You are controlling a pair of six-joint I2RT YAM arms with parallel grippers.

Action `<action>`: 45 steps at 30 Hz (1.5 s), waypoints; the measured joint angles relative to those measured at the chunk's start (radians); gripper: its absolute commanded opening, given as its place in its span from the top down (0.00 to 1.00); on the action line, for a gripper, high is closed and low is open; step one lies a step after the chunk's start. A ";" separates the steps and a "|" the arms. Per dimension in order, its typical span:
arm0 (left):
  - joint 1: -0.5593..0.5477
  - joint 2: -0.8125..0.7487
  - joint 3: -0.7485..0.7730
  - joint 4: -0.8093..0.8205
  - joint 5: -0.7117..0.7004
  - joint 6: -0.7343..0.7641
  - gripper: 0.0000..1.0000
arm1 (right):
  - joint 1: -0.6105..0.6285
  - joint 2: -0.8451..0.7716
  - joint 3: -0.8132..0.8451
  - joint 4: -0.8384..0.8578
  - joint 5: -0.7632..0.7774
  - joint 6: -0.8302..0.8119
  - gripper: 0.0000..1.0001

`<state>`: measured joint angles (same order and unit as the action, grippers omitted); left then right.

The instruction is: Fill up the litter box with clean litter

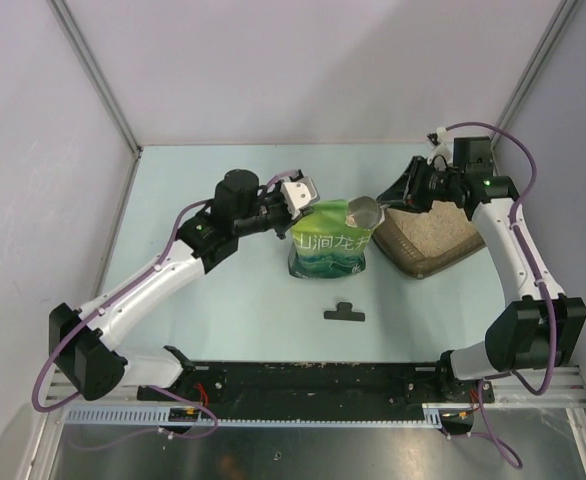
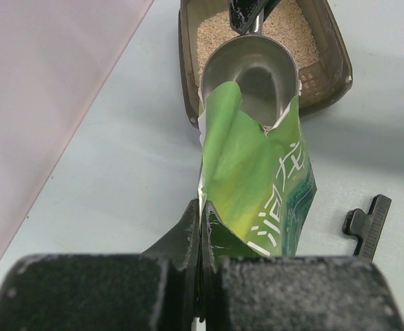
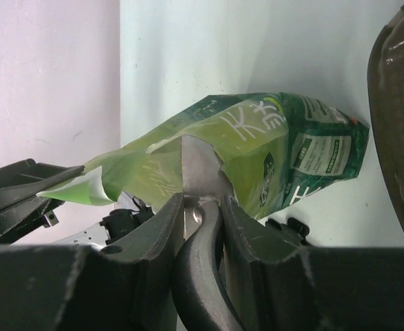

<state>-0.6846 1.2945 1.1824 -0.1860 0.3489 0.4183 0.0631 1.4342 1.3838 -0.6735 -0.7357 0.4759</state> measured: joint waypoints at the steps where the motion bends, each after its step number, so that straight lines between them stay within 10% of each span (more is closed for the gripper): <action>1: 0.000 0.000 0.000 0.000 0.003 0.000 1.00 | -0.002 -0.001 0.003 -0.007 0.002 -0.002 1.00; 45: -0.004 0.003 0.005 -0.005 -0.006 0.008 1.00 | -0.343 0.163 -0.076 0.070 -0.589 0.039 1.00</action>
<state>-0.6888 1.2976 1.1877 -0.1913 0.3428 0.4263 -0.2794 1.5970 1.3083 -0.6033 -1.3243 0.5152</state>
